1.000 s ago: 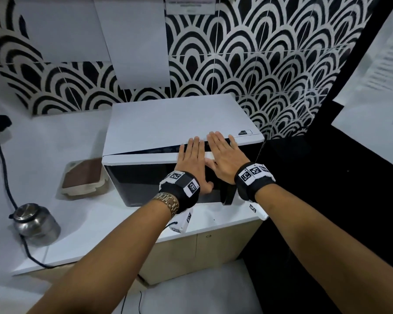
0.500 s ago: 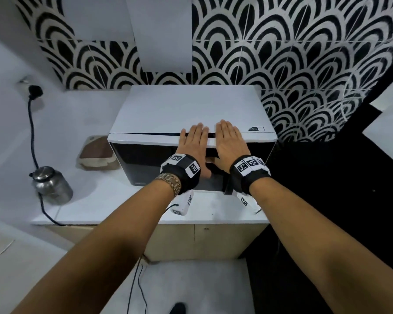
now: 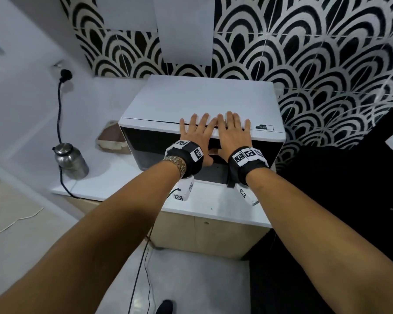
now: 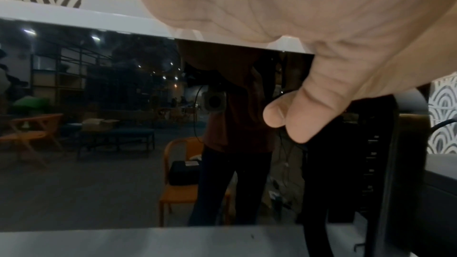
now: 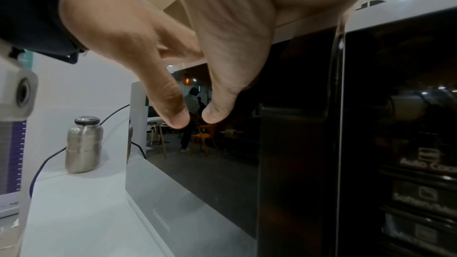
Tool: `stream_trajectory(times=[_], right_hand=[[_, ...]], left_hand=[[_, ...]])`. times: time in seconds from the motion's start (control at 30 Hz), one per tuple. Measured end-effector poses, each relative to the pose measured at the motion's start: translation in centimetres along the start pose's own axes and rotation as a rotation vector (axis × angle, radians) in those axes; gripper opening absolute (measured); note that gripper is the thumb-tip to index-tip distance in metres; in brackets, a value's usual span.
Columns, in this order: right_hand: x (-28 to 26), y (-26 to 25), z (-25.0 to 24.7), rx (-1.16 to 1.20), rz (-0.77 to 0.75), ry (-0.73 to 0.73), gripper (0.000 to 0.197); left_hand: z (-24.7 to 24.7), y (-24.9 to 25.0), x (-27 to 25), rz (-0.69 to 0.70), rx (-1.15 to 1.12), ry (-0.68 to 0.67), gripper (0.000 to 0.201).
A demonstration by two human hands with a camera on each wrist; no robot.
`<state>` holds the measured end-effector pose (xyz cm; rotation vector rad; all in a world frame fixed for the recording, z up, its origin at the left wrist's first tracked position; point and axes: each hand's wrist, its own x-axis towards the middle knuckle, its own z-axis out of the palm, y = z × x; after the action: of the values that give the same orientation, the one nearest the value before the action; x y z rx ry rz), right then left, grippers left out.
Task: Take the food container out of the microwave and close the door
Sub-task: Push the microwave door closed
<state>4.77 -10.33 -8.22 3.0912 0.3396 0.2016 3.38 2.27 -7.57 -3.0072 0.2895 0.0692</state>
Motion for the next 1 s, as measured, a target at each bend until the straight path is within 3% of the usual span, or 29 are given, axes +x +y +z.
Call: stream_trajectory(times=[0.37, 0.73, 1.0], right_hand=[[0.8, 0.1, 0.8, -0.006, 0.030, 0.042, 0.120], [0.6, -0.3, 0.1, 0.023, 0.050, -0.041, 0.119], [-1.9, -1.2, -0.3, -0.039, 0.058, -0.077, 0.126]], left_hand=[[1.0, -0.2, 1.2, -0.002, -0.037, 0.028, 0.115], [0.1, -1.1, 0.5, 0.050, -0.111, -0.041, 0.109], [-0.8, -3.1, -1.0, 0.121, -0.101, -0.103, 0.118]])
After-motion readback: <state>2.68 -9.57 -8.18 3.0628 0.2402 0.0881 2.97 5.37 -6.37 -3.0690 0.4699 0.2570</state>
